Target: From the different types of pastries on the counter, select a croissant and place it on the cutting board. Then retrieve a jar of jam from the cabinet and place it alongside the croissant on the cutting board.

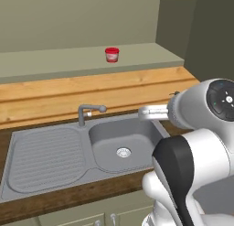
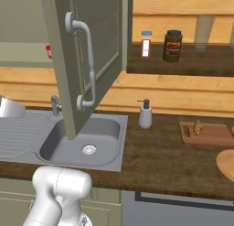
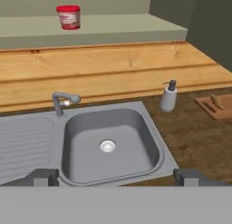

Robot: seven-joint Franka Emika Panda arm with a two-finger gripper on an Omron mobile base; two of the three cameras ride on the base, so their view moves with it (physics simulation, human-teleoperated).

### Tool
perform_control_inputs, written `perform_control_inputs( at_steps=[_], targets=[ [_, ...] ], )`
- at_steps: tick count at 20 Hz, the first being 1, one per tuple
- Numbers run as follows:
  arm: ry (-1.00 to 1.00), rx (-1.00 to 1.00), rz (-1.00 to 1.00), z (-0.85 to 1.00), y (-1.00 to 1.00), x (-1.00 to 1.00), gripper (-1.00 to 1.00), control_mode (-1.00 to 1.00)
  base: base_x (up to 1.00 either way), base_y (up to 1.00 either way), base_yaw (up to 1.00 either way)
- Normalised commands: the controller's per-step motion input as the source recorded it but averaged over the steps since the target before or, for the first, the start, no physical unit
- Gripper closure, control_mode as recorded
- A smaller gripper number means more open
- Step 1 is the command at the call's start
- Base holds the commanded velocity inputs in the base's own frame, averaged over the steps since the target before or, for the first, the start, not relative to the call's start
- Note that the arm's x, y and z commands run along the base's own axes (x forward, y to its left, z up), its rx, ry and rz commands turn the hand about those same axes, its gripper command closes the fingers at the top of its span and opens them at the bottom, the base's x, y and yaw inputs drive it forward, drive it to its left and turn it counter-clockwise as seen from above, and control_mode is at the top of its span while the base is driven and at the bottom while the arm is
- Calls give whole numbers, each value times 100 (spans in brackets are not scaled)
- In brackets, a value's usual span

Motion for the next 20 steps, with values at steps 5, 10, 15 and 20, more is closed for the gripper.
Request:
perform_control_inputs(
  at_steps=[5, 10, 15, 20],
  targets=[
    [0, 0, 0, 0, 0, 0, -100, 100, 70, 34, 0],
    [0, 0, 0, 0, 0, 0, -100, 100, 73, 38, 0],
    [2, -1, 0, 0, 10, 12, -100, -100, 51, 36, 0],
    [12, -6, -1, 0, 39, 48, -100, -100, 0, 0, 0]
  ],
)
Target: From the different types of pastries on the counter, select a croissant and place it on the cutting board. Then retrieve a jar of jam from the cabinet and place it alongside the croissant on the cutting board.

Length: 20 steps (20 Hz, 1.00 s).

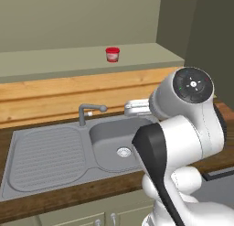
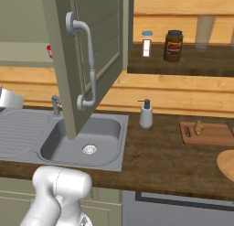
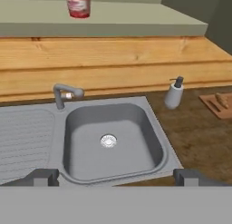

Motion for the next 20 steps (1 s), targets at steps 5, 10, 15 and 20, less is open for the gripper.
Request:
perform_control_inputs(
  at_steps=[5, 10, 15, 20],
  targets=[
    [-10, 7, -2, 23, 15, 9, -100, -100, 0, 0, 0],
    [-34, 15, 1, 75, 0, 4, -100, -100, 0, 0, 0],
    [-40, 21, 12, 76, -12, 13, -100, -100, 0, 0, 0],
    [-50, 14, 25, 25, -20, 13, -100, -100, 0, 0, 0]
  ],
)
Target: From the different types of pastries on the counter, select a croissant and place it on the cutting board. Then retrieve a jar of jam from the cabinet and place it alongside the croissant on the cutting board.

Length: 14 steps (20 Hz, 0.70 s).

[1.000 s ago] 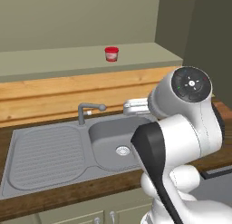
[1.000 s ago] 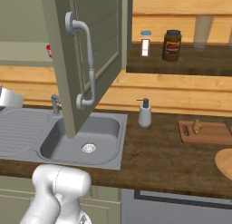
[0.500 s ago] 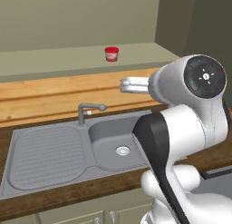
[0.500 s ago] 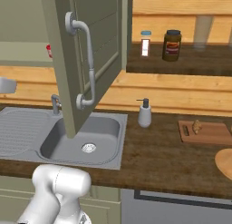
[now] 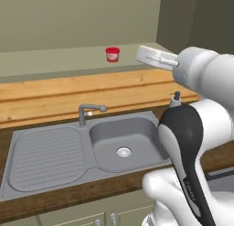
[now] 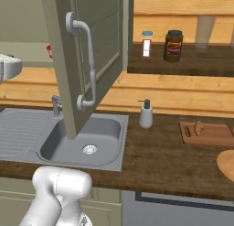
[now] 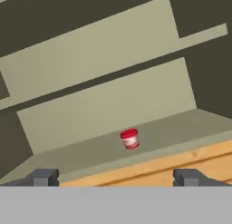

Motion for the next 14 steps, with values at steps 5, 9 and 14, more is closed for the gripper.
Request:
perform_control_inputs(
  at_steps=[5, 9, 14],
  targets=[
    [-53, 0, 22, -2, -8, 4, -100, -100, 0, 0, 0],
    [-6, 0, 2, 0, -1, 0, -100, -100, 0, 0, 0],
    [3, -11, -4, 13, 0, 28, -100, -100, 0, 0, 0]
  ],
)
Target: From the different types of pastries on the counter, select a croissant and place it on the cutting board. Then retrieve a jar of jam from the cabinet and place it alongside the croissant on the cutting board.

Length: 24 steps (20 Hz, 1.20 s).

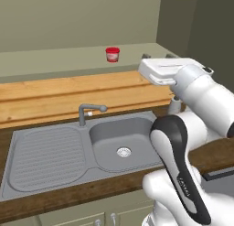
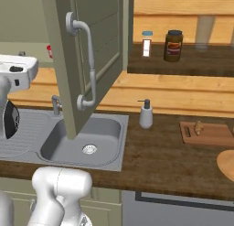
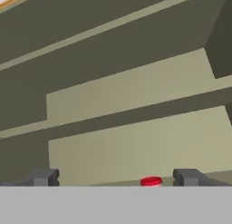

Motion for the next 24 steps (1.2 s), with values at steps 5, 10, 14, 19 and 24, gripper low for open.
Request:
perform_control_inputs(
  at_steps=[5, 10, 14, 19, 24],
  targets=[
    [10, -19, -6, 47, 0, 29, -100, -100, 0, 0, 0],
    [2, -22, -1, 11, 0, 5, -100, -100, 0, 0, 0],
    [0, -18, 0, -5, -13, 2, -100, -100, 0, 0, 0],
    [0, -12, -5, -17, -31, 3, -100, -100, 0, 0, 0],
    [5, -4, -6, -15, -9, -13, -100, -100, 0, 0, 0]
  ],
)
